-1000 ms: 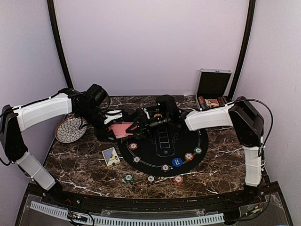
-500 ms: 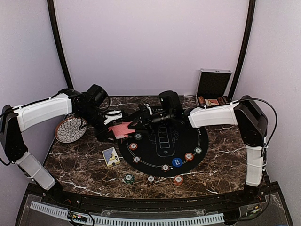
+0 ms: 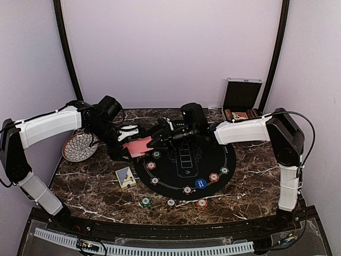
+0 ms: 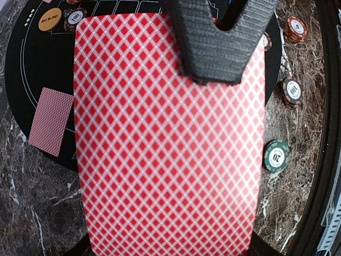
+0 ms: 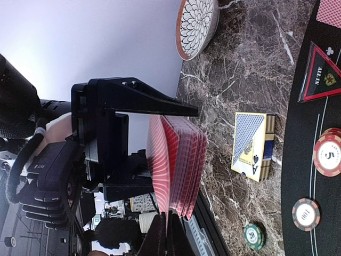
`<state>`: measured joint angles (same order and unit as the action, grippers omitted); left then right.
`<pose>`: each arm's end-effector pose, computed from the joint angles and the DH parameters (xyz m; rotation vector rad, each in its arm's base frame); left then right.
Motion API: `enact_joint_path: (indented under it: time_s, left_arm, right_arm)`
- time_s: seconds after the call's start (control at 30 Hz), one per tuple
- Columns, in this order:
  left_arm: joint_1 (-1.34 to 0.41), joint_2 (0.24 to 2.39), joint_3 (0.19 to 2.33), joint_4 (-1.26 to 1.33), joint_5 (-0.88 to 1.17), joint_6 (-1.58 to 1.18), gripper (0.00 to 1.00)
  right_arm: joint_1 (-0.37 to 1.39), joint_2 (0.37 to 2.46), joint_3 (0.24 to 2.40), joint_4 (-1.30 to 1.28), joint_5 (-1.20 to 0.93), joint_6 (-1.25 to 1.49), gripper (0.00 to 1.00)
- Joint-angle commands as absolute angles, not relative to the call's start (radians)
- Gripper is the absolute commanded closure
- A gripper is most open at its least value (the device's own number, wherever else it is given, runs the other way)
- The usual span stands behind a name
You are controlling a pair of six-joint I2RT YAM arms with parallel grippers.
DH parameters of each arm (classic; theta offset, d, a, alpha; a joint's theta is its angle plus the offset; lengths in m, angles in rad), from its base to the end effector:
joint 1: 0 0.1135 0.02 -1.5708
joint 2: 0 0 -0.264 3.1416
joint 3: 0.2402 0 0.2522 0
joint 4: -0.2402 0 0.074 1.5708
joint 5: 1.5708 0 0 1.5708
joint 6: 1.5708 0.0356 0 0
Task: Distribute texas hold em gaming equipment
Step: Pick up the poker card from the face-down deck piles, then distribute the poker card in the small blind area.
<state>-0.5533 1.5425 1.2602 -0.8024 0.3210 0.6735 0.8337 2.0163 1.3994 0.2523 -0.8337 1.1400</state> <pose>0.2620 -0.1750 0.2715 1.5903 2.0766 -0.3834 0.2895 0.3581 0.2240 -0.3504 2.4362 1.9274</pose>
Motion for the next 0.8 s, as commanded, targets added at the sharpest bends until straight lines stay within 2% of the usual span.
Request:
enact_joint_path:
  time_s: [0.0,0.37,0.57,0.77]
  left_arm:
    - [-0.551,1.508,1.253,-0.815,0.329,0.682,1.0]
    - [-0.551,1.508,1.249,-0.822,0.31,0.694,1.0]
    - [-0.551,1.516,1.259,-0.834,0.309,0.696,1.0]
    - [-0.551,1.527,1.272,-0.835,0.314,0.693,1.0]
  right_arm:
    - [0.809,1.942,1.367,0.249,-0.831,1.122,0.99]
    - [0.713,1.792,1.152,0.229,-0.84,1.084,0.99]
    - [0.634,1.721,1.011,0.098,-0.813,0.964,1.0]
    - [0.596,1.738,0.991,-0.151,-0.712,0.77,1.0]
